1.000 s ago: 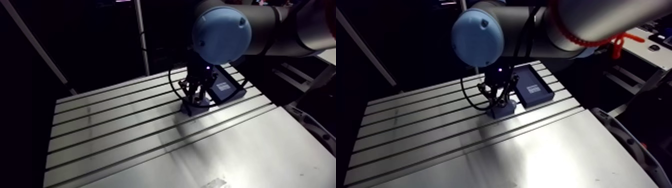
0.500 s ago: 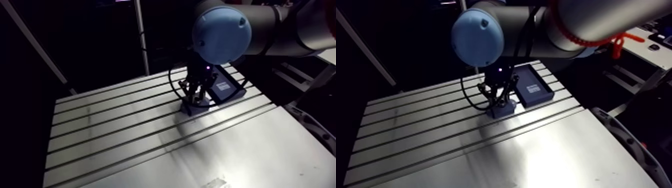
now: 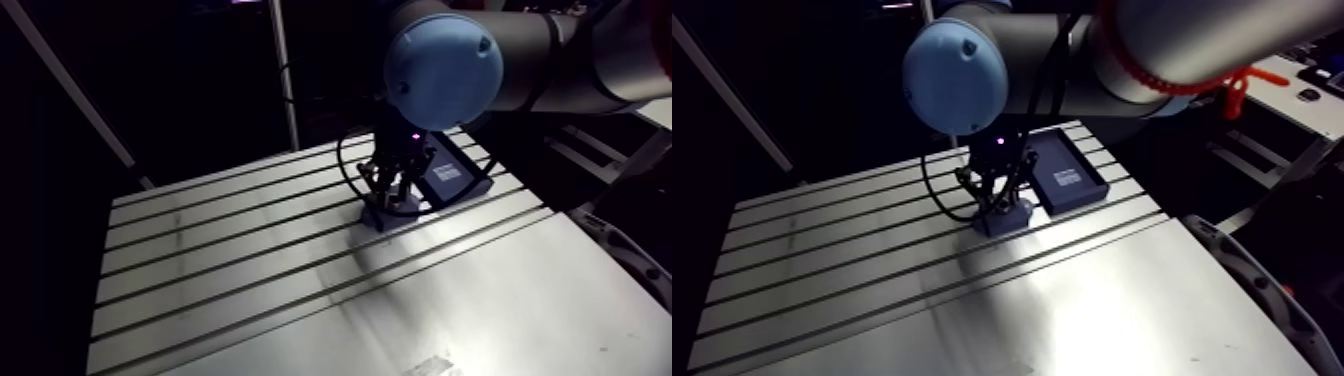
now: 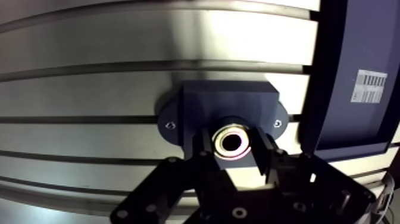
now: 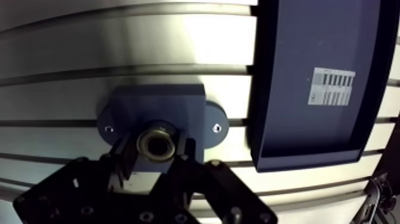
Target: Pick up the bearing and press it into the housing until flush.
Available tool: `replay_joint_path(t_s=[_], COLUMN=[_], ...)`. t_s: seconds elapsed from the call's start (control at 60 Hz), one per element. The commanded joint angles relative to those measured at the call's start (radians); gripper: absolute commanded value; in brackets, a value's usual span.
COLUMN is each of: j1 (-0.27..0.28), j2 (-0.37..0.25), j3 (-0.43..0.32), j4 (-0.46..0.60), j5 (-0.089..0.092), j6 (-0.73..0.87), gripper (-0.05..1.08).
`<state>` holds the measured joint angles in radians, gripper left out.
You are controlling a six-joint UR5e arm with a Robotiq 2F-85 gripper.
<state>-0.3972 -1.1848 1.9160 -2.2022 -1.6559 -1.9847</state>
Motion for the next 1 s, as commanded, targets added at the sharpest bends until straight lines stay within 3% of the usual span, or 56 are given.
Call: replay_joint_path(t_s=[0.017, 1.0], j1=[0.000, -0.003], j2=[0.001, 0.006], j3=[-0.001, -0.001], j4=[0.000, 0.000], j5=[0.000, -0.001], j6=[0.000, -0.011], gripper=[0.77, 0.76])
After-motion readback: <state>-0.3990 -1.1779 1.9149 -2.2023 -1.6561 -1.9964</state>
